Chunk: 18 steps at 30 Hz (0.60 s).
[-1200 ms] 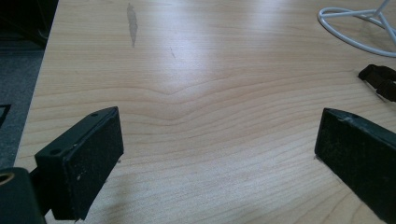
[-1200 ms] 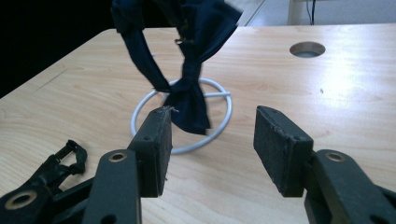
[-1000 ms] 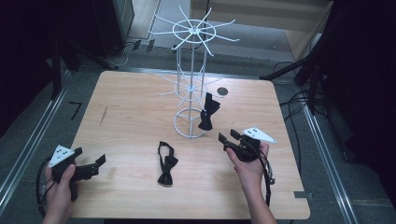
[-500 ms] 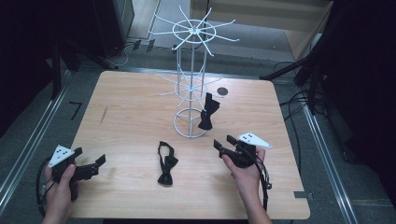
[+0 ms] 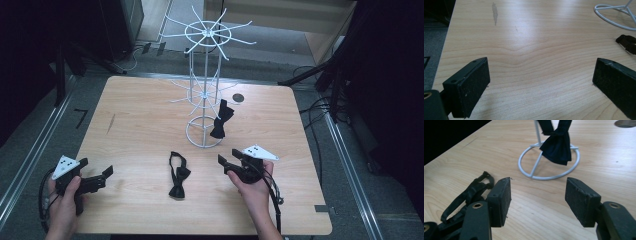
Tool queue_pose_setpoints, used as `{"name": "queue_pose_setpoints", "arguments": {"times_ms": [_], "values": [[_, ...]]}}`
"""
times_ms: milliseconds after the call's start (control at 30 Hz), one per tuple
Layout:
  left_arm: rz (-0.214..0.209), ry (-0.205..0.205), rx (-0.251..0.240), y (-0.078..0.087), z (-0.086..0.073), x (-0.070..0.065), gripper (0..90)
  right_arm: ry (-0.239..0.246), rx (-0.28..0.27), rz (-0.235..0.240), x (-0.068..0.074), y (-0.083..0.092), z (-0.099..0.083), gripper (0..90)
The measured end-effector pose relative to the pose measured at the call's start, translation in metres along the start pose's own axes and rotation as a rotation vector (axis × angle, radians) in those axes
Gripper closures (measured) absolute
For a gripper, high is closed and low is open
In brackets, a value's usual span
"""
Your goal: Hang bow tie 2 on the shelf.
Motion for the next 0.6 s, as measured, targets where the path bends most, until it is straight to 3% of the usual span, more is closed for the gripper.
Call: {"name": "queue_pose_setpoints", "arguments": {"times_ms": [600], "values": [[-0.002, -0.005, 0.004, 0.0, 0.0, -0.001, 1.5, 0.04, 0.03, 0.06, 0.033, -0.006, -0.011, 39.1]]}}
Point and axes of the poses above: each handheld gripper's, and its own axes: y roughly backward along the jaws, z roughly out of its top, x roughly to its left, the point moved 9 cm from there along -y, roughly forward along the jaws, and after that the axes turned 12 degrees about -z, right-handed, at the moved point
